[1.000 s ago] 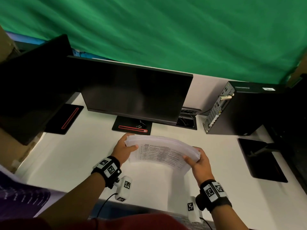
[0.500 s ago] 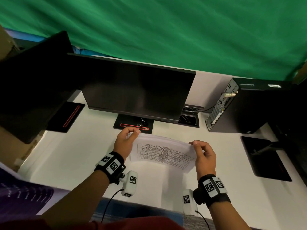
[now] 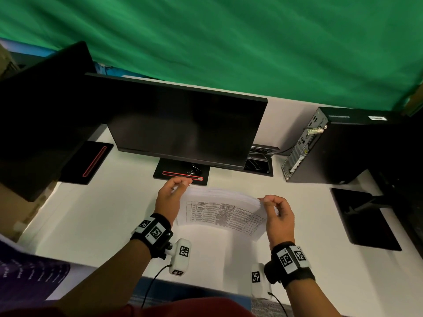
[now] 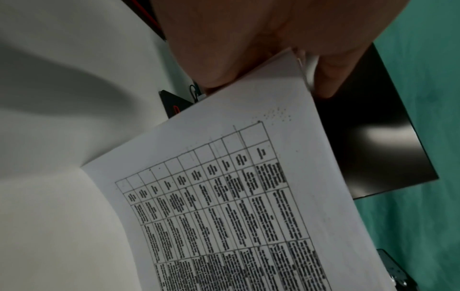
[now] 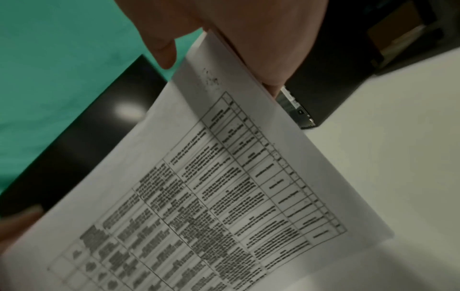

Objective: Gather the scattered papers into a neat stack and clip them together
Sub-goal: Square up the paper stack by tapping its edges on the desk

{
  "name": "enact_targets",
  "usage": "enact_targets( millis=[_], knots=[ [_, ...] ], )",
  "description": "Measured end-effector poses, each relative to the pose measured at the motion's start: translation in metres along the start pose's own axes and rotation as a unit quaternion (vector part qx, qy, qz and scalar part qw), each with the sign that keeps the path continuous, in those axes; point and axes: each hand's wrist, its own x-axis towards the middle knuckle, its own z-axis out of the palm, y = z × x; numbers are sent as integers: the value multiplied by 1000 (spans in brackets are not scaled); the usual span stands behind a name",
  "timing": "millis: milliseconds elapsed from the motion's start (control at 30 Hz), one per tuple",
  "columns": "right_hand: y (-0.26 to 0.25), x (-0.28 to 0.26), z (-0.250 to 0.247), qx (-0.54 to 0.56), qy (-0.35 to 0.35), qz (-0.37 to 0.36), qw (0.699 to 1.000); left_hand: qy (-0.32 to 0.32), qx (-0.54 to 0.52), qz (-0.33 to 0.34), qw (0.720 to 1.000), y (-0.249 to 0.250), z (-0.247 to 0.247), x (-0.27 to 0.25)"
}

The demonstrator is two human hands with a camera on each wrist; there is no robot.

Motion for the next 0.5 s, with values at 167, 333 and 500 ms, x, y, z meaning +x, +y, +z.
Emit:
enact_targets(
  millis=[167, 333, 500],
  knots=[
    [3, 3, -1, -15, -2, 9, 1000, 8, 14, -1, 1000, -3, 2, 4],
    [7, 4, 0, -4, 3, 22, 1000, -2, 6, 6, 1000, -5, 3, 3],
    [5, 6, -2, -2, -1, 29, 1000, -6, 11, -7, 1000, -7, 2, 5]
  ],
)
